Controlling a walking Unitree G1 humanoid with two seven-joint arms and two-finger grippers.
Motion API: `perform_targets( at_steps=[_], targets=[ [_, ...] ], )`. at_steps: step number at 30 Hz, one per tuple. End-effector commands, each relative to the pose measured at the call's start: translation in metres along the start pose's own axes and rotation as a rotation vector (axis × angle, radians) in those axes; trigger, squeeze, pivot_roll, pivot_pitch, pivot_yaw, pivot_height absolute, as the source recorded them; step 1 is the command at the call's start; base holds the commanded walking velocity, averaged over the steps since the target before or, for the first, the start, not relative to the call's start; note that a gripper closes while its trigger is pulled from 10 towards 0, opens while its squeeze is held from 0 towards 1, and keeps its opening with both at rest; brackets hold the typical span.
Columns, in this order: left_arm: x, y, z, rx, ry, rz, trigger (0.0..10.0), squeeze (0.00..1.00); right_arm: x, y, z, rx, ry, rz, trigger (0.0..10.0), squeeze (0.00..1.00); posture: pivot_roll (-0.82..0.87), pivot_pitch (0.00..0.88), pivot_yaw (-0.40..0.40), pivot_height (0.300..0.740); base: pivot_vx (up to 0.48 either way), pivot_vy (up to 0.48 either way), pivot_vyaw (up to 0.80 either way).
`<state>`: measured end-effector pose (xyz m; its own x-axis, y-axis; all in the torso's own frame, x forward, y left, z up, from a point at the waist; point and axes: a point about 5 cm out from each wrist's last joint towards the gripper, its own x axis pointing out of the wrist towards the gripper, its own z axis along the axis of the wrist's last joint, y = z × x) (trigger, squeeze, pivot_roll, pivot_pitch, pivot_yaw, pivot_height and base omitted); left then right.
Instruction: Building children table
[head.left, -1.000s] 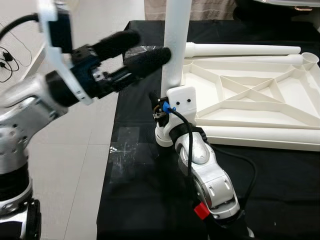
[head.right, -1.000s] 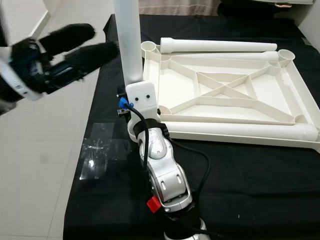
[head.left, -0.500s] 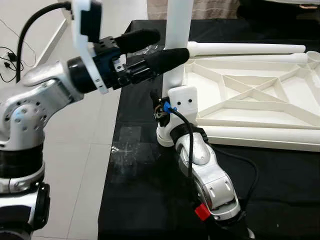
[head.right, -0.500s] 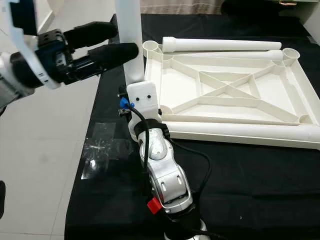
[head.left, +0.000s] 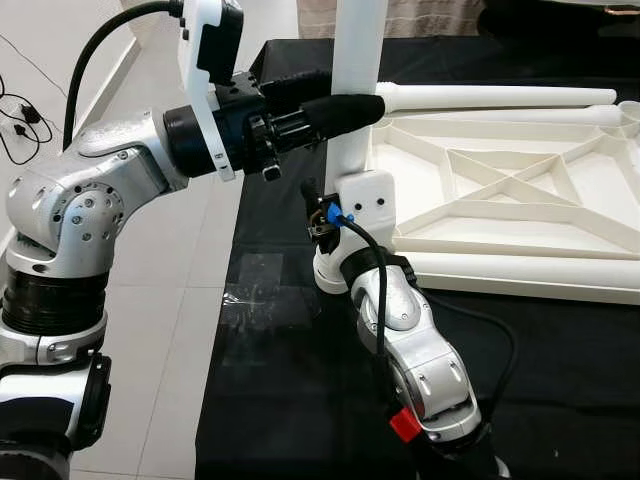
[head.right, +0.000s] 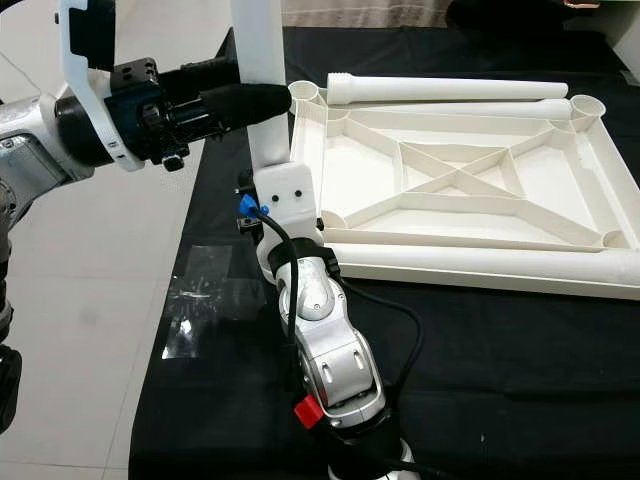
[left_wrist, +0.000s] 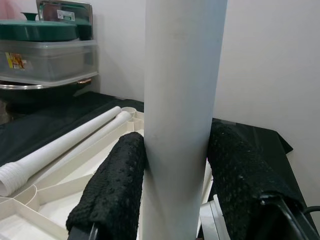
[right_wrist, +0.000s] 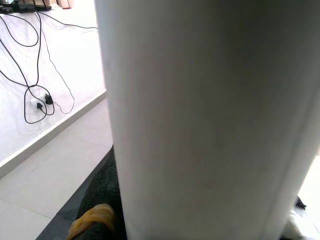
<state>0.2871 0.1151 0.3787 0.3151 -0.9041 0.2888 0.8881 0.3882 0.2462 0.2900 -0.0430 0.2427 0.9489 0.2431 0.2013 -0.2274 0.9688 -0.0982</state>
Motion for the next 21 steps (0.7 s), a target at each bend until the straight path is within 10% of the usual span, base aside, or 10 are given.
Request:
perform_targets(
  at_steps=[1, 8, 9, 17, 21],
  targets=[
    [0.002, 0.000, 0.002, 0.019, -0.007, -0.005, 0.0, 0.00, -0.002, -0.010, -0.033, -0.007, 0.173, -0.071, 10.0, 0.00, 0.09, 0.291, 0.023, 0.740, 0.000, 0.000, 0.00],
    [0.002, -0.001, 0.001, 0.028, -0.008, -0.024, 0.0, 0.00, -0.001, -0.010, -0.030, -0.003, 0.158, -0.068, 10.0, 0.05, 0.09, 0.289, 0.024, 0.740, 0.000, 0.000, 0.00],
    [0.003, -0.001, 0.001, 0.028, -0.009, -0.026, 0.0, 0.00, -0.001, -0.010, -0.030, 0.001, 0.154, -0.068, 10.0, 1.00, 0.09, 0.289, 0.024, 0.740, 0.000, 0.000, 0.00],
    [0.004, -0.003, 0.005, 0.034, -0.019, -0.041, 0.0, 0.00, 0.006, -0.012, -0.014, 0.062, 0.070, 0.013, 10.0, 1.00, 0.09, 0.287, 0.030, 0.740, 0.000, 0.000, 0.00],
    [0.004, -0.004, 0.006, 0.035, -0.025, -0.054, 0.0, 0.00, 0.020, -0.037, 0.012, 0.081, -0.081, 0.097, 10.0, 1.00, 0.09, 0.283, 0.034, 0.740, 0.000, 0.000, 0.00]
  ],
)
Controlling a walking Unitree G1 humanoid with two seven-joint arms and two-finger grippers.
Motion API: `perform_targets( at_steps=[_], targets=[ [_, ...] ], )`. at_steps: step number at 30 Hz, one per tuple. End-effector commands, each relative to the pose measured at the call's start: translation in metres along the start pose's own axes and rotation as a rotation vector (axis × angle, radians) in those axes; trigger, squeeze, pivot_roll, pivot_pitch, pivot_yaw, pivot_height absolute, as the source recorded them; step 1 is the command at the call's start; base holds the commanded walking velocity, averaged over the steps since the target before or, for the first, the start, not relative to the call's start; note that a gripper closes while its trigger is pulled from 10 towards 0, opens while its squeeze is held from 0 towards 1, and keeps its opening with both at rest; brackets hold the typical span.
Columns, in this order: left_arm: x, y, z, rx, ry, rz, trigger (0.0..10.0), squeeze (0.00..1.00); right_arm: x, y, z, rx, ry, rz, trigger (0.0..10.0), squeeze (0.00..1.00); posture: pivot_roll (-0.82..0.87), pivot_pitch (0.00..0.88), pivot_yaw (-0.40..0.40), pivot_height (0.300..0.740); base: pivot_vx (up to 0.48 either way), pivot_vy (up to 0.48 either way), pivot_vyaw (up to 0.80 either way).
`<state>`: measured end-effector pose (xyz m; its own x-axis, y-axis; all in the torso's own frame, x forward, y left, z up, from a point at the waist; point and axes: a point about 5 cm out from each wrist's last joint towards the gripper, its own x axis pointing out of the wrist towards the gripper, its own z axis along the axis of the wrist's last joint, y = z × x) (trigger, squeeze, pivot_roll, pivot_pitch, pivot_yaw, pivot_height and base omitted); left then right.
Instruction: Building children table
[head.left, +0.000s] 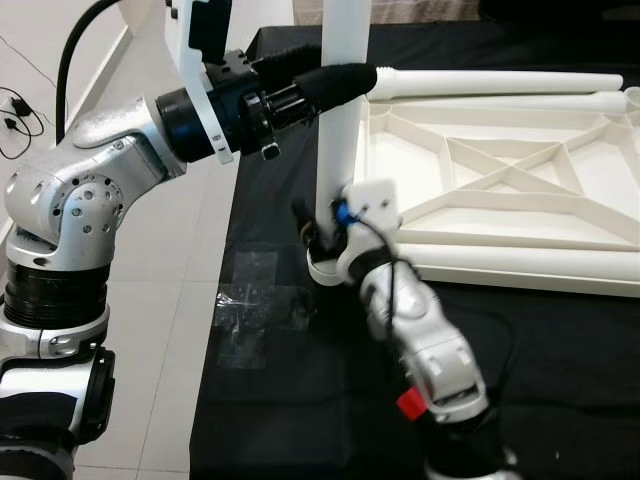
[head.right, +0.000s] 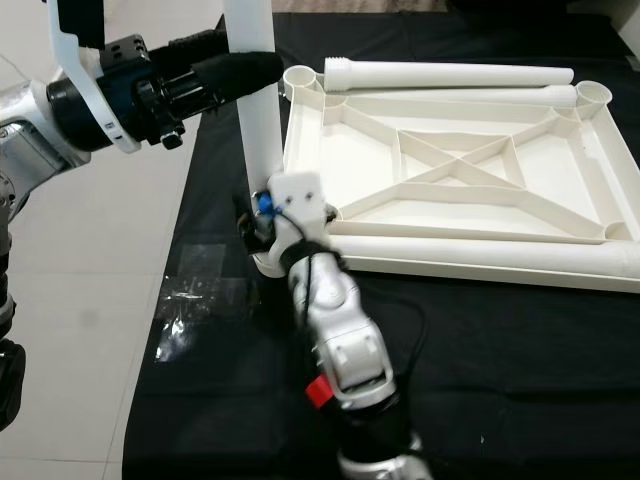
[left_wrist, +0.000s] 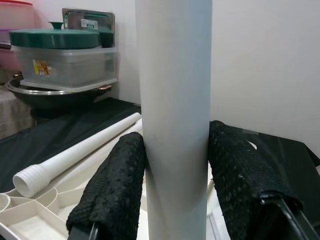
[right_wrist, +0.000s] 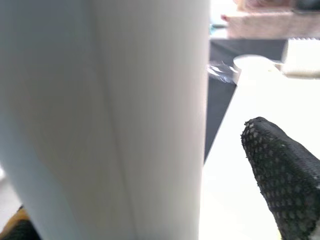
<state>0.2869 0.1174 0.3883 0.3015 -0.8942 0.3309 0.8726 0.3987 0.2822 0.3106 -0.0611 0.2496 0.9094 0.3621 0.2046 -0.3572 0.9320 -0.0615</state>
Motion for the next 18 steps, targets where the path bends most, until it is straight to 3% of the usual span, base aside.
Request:
perform_targets(
  at_steps=[1, 8, 9, 11, 12, 15, 18],
  targets=[
    [0.003, -0.008, -0.002, -0.005, 0.019, -0.061, 0.0, 0.00, 0.003, -0.020, 0.017, 0.008, -0.092, -0.015, 10.0, 1.00, 0.09, 0.283, 0.035, 0.740, 0.000, 0.000, 0.00],
    [0.004, -0.009, -0.002, -0.005, 0.012, -0.069, 0.0, 0.00, 0.006, -0.035, 0.030, -0.016, -0.149, 0.125, 10.0, 1.00, 0.09, 0.280, 0.041, 0.740, 0.000, 0.000, 0.00],
    [0.004, -0.010, -0.001, -0.008, 0.009, -0.075, 0.0, 0.00, 0.005, -0.037, 0.033, -0.017, -0.146, 0.215, 10.0, 0.18, 0.09, 0.279, 0.043, 0.740, 0.000, 0.000, 0.00],
    [0.005, -0.010, -0.001, -0.009, 0.008, -0.079, 0.0, 0.00, 0.005, -0.038, 0.034, -0.017, -0.140, 0.272, 10.0, 0.18, 0.09, 0.279, 0.043, 0.740, 0.000, 0.000, 0.00],
    [0.005, -0.011, -0.001, -0.010, 0.007, -0.082, 0.0, 0.00, 0.004, -0.039, 0.036, -0.049, -0.138, 0.350, 10.0, 0.00, 0.09, 0.279, 0.046, 0.740, 0.000, 0.000, 0.00],
    [0.005, -0.012, -0.001, -0.011, 0.007, -0.085, 0.0, 0.00, 0.004, -0.039, 0.037, -0.072, -0.137, 0.398, 10.0, 0.00, 0.09, 0.279, 0.046, 0.740, 0.000, 0.000, 0.00],
    [0.006, -0.015, -0.002, -0.016, 0.009, -0.096, 0.0, 0.00, 0.002, -0.032, 0.037, -0.108, -0.113, 0.554, 10.0, 0.00, 0.09, 0.276, 0.043, 0.740, 0.000, 0.000, 0.00]
  ],
)
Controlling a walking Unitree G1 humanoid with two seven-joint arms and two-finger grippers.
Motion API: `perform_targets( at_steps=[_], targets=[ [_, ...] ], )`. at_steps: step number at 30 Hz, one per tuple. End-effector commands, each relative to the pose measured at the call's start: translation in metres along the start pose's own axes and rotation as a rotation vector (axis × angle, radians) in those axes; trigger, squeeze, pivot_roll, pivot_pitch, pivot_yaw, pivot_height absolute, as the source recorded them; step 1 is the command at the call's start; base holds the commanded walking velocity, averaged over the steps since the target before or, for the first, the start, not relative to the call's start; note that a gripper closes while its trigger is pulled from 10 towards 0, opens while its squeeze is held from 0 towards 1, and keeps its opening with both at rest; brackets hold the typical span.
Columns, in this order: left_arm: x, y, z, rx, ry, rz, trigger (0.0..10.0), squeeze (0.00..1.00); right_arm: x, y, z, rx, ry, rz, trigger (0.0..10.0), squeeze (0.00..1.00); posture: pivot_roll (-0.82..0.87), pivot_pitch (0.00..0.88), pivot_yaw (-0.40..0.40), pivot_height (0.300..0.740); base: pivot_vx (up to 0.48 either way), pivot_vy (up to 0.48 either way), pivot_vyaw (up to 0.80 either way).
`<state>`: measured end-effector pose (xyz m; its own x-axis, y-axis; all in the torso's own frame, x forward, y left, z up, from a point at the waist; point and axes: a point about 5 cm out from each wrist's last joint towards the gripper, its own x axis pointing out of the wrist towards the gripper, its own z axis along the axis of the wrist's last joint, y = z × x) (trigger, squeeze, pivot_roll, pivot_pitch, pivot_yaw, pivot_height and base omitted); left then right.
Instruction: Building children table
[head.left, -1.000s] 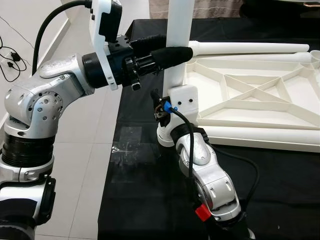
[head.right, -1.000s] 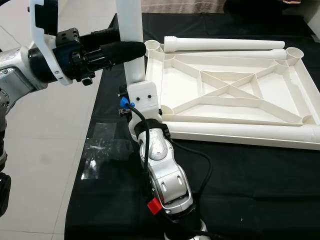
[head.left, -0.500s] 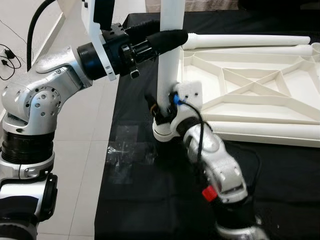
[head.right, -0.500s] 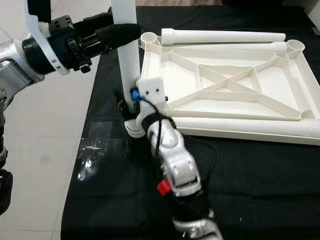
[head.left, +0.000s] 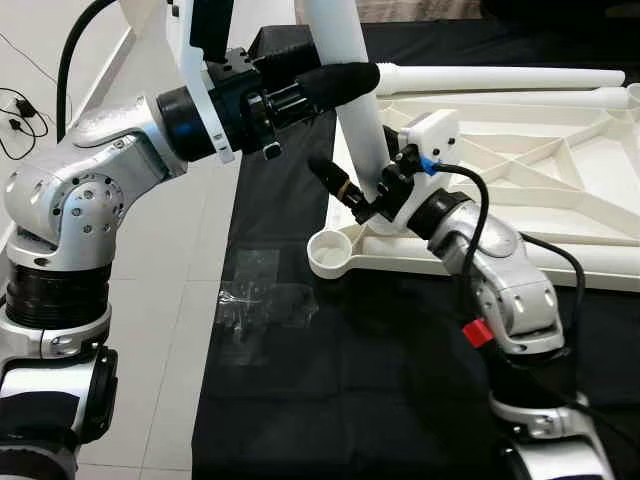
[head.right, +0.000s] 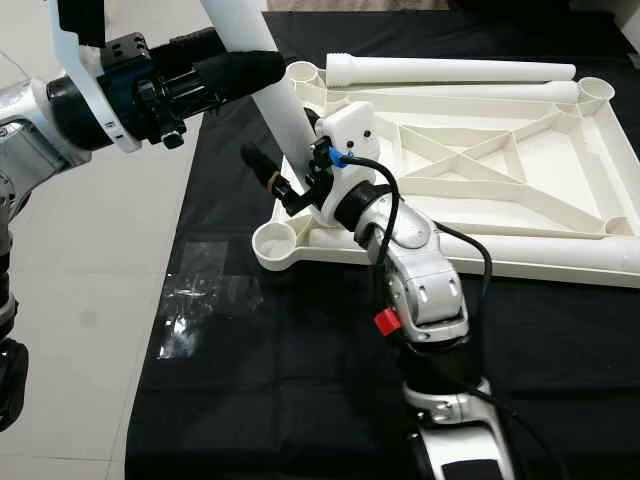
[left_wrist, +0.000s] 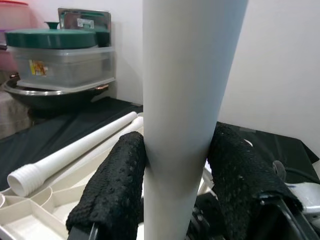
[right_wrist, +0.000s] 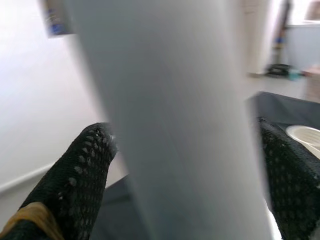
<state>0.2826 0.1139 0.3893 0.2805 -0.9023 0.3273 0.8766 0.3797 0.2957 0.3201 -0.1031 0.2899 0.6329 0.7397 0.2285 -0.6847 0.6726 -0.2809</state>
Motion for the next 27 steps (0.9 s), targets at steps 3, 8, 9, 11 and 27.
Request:
perform_targets(
  at_steps=[3, 8, 9, 11, 27],
  targets=[
    [0.004, -0.011, -0.004, -0.022, 0.012, -0.074, 0.0, 0.00, 0.009, 0.013, 0.001, 0.018, -0.028, 0.114, 10.0, 0.00, 0.09, 0.276, 0.043, 0.740, 0.000, 0.000, 0.00],
    [0.004, -0.012, -0.004, -0.018, 0.014, -0.080, 0.0, 0.00, 0.006, 0.021, 0.005, 0.040, -0.051, 0.296, 10.0, 0.00, 0.10, 0.270, 0.046, 0.740, 0.000, 0.000, 0.00],
    [0.004, -0.012, -0.004, -0.018, 0.014, -0.080, 0.0, 0.00, 0.006, 0.021, 0.005, 0.040, -0.051, 0.296, 10.0, 0.00, 0.10, 0.270, 0.046, 0.740, 0.000, 0.000, 0.00],
    [0.004, -0.013, -0.004, -0.023, 0.014, -0.089, 0.0, 0.00, 0.003, 0.019, 0.008, 0.064, -0.062, 0.350, 10.0, 0.00, 0.10, 0.269, 0.045, 0.740, 0.000, 0.000, 0.00],
    [0.001, -0.027, 0.000, -0.069, -0.037, -0.216, 0.0, 0.00, 0.012, 0.026, 0.014, 0.194, -0.024, 0.733, 10.0, 0.00, 0.08, 0.267, 0.032, 0.740, 0.000, 0.000, 0.00]
  ],
)
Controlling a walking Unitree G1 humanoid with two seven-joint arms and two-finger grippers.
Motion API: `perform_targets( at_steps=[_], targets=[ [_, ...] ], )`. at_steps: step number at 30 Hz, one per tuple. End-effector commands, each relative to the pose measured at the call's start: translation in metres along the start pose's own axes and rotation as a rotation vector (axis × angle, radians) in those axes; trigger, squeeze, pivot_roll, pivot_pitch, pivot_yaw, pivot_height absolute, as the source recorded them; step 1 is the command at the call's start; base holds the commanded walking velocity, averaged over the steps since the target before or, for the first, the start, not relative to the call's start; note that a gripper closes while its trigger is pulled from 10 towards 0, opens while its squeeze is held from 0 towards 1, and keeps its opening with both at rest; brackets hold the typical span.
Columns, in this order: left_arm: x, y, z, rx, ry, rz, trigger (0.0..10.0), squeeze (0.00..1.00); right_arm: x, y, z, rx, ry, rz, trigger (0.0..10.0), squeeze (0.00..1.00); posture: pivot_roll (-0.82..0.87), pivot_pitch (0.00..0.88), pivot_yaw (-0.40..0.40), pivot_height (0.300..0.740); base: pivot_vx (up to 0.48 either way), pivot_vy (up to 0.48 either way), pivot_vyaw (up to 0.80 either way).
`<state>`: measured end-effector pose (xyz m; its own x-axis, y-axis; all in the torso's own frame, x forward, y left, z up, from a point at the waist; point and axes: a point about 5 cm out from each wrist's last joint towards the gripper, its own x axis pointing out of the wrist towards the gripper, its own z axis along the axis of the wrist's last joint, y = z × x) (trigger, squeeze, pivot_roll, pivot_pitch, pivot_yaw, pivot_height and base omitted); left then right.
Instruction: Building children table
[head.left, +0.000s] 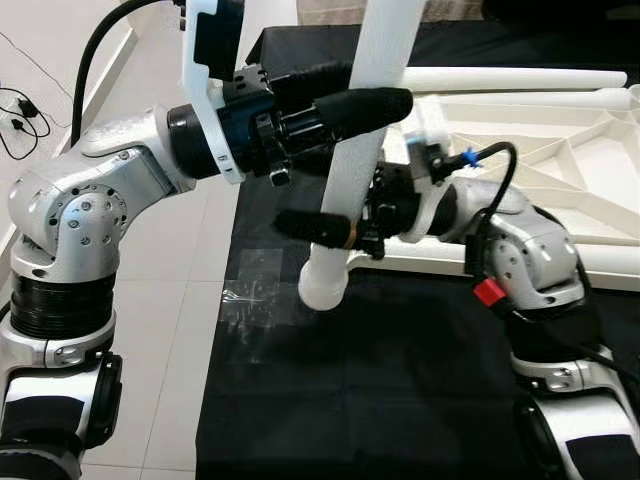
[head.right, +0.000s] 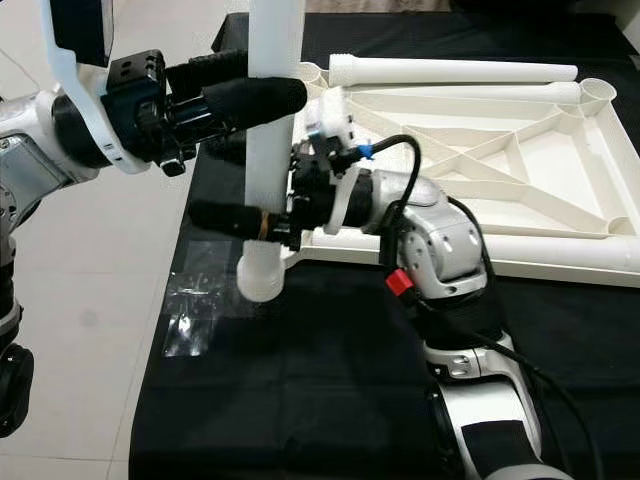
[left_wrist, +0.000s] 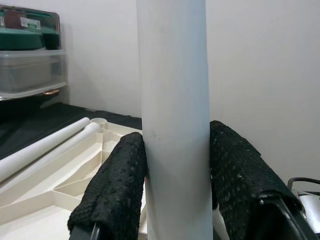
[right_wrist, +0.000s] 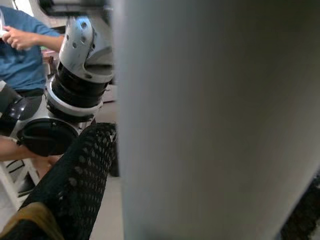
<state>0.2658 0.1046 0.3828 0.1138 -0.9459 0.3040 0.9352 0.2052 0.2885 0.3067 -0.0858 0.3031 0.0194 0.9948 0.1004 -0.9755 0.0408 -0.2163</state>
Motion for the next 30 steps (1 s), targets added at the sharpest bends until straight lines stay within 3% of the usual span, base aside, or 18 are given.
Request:
perform_targets(
  at_steps=[1, 6, 7, 8, 9, 19, 30],
  targets=[
    [0.001, -0.007, 0.001, -0.001, -0.006, -0.044, 0.0, 0.00, 0.009, 0.003, -0.005, 0.020, 0.025, 0.040, 10.0, 0.00, 0.08, 0.267, 0.032, 0.740, 0.000, 0.000, 0.00],
    [0.001, -0.011, 0.000, 0.002, -0.010, -0.061, 0.0, 0.00, 0.018, 0.001, -0.007, 0.015, 0.039, 0.031, 10.0, 0.00, 0.08, 0.271, 0.027, 0.740, 0.000, 0.000, 0.00],
    [0.002, -0.011, 0.001, 0.004, -0.015, -0.064, 0.0, 0.00, 0.018, -0.002, -0.007, 0.020, 0.028, 0.007, 7.7, 0.00, 0.08, 0.271, 0.027, 0.740, 0.000, 0.000, 0.00],
    [0.002, -0.011, 0.001, 0.004, -0.015, -0.064, 0.0, 0.00, 0.018, -0.002, -0.007, 0.020, 0.028, 0.007, 7.7, 0.00, 0.08, 0.271, 0.027, 0.740, 0.000, 0.000, 0.00],
    [0.002, -0.012, 0.002, 0.007, -0.019, -0.067, 0.0, 0.00, 0.018, -0.005, -0.006, 0.036, 0.007, -0.012, 0.0, 0.00, 0.08, 0.271, 0.027, 0.740, 0.000, 0.000, 0.00],
    [0.005, -0.012, 0.012, 0.018, -0.032, -0.066, 0.0, 0.00, 0.021, -0.013, -0.002, 0.127, -0.113, -0.114, 0.0, 0.00, 0.07, 0.272, 0.027, 0.740, 0.000, 0.000, 0.00],
    [0.007, -0.012, 0.019, 0.028, -0.041, -0.054, 0.0, 0.00, 0.024, -0.012, 0.001, 0.132, -0.200, -0.151, 0.0, 0.00, 0.08, 0.274, 0.031, 0.740, 0.000, 0.000, 0.00]
  ],
)
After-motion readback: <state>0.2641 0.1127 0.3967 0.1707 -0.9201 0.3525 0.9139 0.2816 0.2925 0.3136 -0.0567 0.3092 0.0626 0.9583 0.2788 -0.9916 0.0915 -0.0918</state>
